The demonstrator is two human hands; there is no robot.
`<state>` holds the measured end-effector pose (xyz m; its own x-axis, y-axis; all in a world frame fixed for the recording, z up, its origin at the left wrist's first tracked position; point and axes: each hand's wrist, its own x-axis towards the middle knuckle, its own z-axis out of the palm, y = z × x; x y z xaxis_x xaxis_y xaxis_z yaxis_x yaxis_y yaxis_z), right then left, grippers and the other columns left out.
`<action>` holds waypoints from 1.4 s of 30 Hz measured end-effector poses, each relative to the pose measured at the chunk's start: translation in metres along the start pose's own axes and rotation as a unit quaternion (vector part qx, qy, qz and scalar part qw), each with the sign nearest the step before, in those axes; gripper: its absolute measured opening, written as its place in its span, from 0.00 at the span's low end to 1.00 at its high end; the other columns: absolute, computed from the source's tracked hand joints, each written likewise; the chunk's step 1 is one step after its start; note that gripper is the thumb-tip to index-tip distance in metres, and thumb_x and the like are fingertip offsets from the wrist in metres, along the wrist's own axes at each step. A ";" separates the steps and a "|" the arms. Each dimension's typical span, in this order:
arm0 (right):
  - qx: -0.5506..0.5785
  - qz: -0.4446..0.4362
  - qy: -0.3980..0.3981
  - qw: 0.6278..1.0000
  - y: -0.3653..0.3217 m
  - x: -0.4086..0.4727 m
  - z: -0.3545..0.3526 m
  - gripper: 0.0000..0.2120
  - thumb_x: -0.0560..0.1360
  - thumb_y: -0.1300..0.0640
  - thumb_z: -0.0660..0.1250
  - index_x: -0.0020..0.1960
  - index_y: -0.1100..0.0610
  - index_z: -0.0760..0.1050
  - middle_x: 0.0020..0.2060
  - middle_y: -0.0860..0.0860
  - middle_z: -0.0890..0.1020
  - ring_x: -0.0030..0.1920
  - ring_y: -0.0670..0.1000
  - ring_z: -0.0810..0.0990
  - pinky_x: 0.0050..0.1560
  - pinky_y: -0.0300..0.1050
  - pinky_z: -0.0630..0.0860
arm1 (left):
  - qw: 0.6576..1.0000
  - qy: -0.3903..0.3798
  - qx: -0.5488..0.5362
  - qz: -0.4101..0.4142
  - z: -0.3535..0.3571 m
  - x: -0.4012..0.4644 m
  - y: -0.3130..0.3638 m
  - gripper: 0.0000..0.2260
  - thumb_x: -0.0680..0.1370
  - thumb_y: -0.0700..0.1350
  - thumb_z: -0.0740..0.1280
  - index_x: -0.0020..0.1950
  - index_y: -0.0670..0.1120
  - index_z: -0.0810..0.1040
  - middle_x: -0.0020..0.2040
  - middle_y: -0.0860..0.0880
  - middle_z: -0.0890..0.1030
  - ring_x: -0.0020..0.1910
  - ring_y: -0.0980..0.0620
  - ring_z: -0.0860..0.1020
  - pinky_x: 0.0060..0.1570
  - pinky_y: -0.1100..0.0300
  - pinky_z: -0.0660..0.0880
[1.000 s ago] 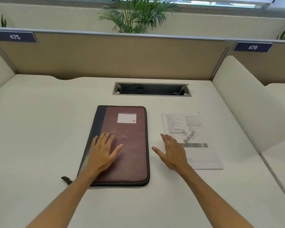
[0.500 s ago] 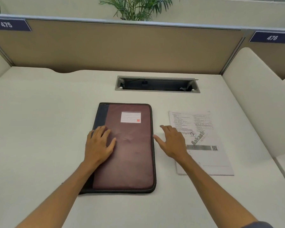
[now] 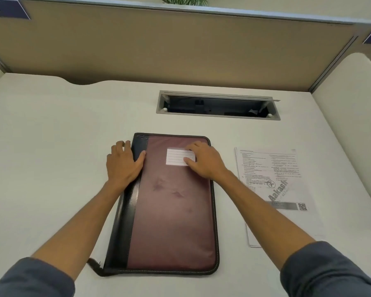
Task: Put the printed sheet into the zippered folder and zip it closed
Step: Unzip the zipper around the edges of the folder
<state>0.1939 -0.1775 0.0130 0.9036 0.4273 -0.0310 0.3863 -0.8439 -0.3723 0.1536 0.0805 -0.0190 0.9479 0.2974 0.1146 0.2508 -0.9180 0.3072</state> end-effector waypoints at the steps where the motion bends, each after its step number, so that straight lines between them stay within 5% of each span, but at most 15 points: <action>1: 0.002 -0.005 -0.003 1.000 -0.003 0.007 0.002 0.20 0.77 0.47 0.63 0.66 0.54 0.74 0.62 0.52 0.76 0.61 0.54 0.74 0.59 0.51 0.72 | 1.000 -0.007 -0.009 -0.001 0.001 0.006 0.000 0.27 0.77 0.59 0.60 0.67 0.40 0.69 0.64 0.40 0.72 0.62 0.39 0.70 0.55 0.45 0.71; 18: 0.035 -0.046 -0.052 0.997 -0.060 0.128 0.021 0.15 0.80 0.58 0.56 0.60 0.53 0.79 0.58 0.54 0.78 0.56 0.56 0.77 0.51 0.49 0.72 | 0.990 -0.003 -0.142 0.001 0.028 0.053 -0.009 0.22 0.77 0.59 0.61 0.66 0.47 0.72 0.58 0.47 0.75 0.56 0.45 0.76 0.50 0.52 0.73; 29: 0.064 -0.077 -0.120 0.988 -0.088 0.165 0.039 0.16 0.81 0.59 0.56 0.62 0.50 0.77 0.61 0.52 0.80 0.59 0.55 0.77 0.58 0.52 0.73 | 0.971 0.030 -0.236 -0.029 0.032 0.051 -0.013 0.28 0.72 0.64 0.65 0.66 0.52 0.66 0.49 0.53 0.76 0.45 0.50 0.78 0.43 0.57 0.72; 42: -0.036 -0.160 -0.196 0.967 -0.101 0.197 0.019 0.10 0.76 0.62 0.66 0.54 0.55 0.83 0.53 0.54 0.83 0.53 0.55 0.80 0.56 0.51 0.77 | 0.972 0.039 -0.232 -0.031 0.033 0.048 -0.012 0.29 0.74 0.61 0.66 0.70 0.48 0.66 0.57 0.49 0.78 0.53 0.48 0.78 0.50 0.51 0.76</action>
<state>0.3295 -0.0014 0.0268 0.6014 0.7489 -0.2783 0.6594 -0.6620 -0.3564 0.2023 0.0976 -0.0484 0.9113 0.3840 0.1485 0.1742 -0.6865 0.7060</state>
